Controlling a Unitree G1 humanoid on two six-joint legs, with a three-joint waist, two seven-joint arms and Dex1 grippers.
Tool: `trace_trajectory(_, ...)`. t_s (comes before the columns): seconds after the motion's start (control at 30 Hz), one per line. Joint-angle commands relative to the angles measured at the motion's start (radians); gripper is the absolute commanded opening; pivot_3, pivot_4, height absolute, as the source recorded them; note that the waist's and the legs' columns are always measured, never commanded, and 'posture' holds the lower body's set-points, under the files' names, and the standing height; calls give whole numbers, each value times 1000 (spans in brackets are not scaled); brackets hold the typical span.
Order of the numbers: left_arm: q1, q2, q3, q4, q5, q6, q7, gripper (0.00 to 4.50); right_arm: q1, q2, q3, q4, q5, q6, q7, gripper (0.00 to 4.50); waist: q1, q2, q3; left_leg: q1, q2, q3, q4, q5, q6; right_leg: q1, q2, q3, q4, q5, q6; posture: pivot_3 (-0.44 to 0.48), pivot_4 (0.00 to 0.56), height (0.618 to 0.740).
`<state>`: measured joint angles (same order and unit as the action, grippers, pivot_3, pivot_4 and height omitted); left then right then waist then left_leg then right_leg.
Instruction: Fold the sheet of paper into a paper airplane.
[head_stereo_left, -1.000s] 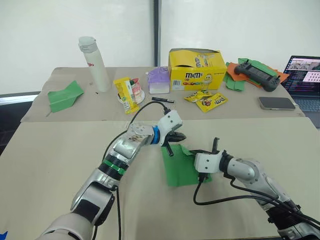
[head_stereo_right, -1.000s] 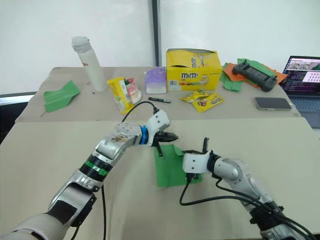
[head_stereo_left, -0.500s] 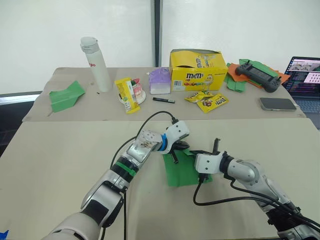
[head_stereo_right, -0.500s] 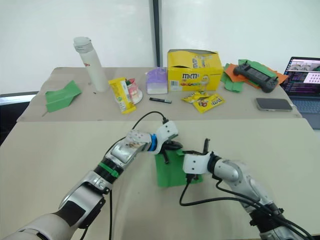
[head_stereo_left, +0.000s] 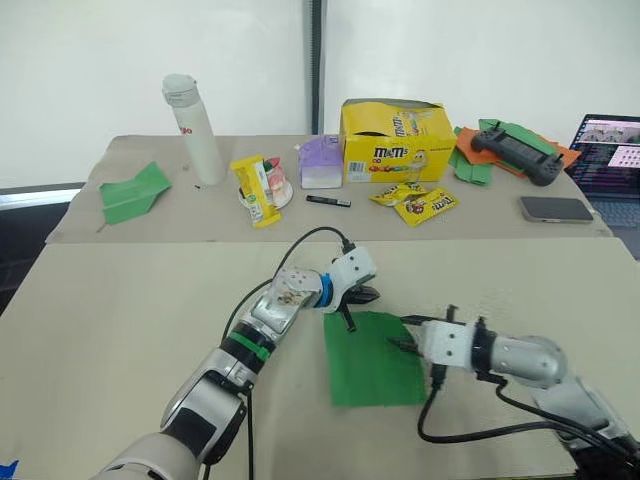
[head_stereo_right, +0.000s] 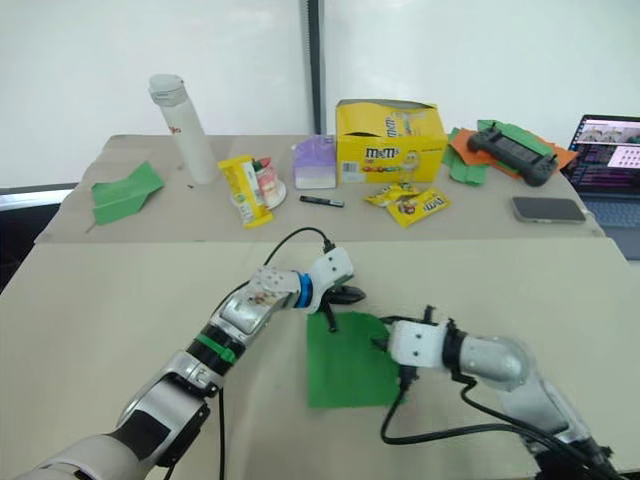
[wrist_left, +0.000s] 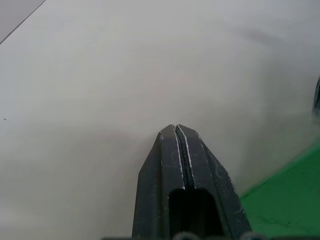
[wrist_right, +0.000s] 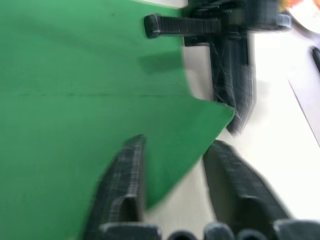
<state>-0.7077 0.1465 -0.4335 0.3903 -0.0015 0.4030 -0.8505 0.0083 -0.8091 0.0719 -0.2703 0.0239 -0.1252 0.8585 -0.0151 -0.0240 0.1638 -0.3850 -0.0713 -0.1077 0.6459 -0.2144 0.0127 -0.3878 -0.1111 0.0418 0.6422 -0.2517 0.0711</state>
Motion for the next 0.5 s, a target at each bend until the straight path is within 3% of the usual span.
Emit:
trace_trajectory(0.03,38,13,-26,17,20,15,-23,0,-21,-26,-68,-21,49,-10,20,3364,0,0,0,0,0,0,0,0,0,0,0,0,0,0,0,0,150,740)
trace_trajectory(0.1,41,5,-4,12,6,21,-13,0,-31,-12,-48,-21,35,-16,14,4108,0,0,0,1,0,0,-1,0,0,0,1,0,0,0,0,0,150,740)
trace_trajectory(0.17,39,-1,20,4,-8,24,-7,0,-31,11,-35,-33,43,-1,6,4478,2,0,0,0,0,0,-1,0,0,0,1,-1,0,0,0,0,150,740)
trace_trajectory(0.3,37,-5,74,-30,-47,40,-7,0,-6,76,-108,-89,235,210,-14,4478,3,0,0,-1,0,-1,-1,0,0,-1,0,0,0,0,0,0,150,740)
trace_trajectory(0.5,38,13,129,-118,-117,53,-38,0,56,65,-189,-128,506,673,-42,4478,7,0,0,-2,0,-2,0,0,0,-1,-1,0,0,0,0,0,150,740)
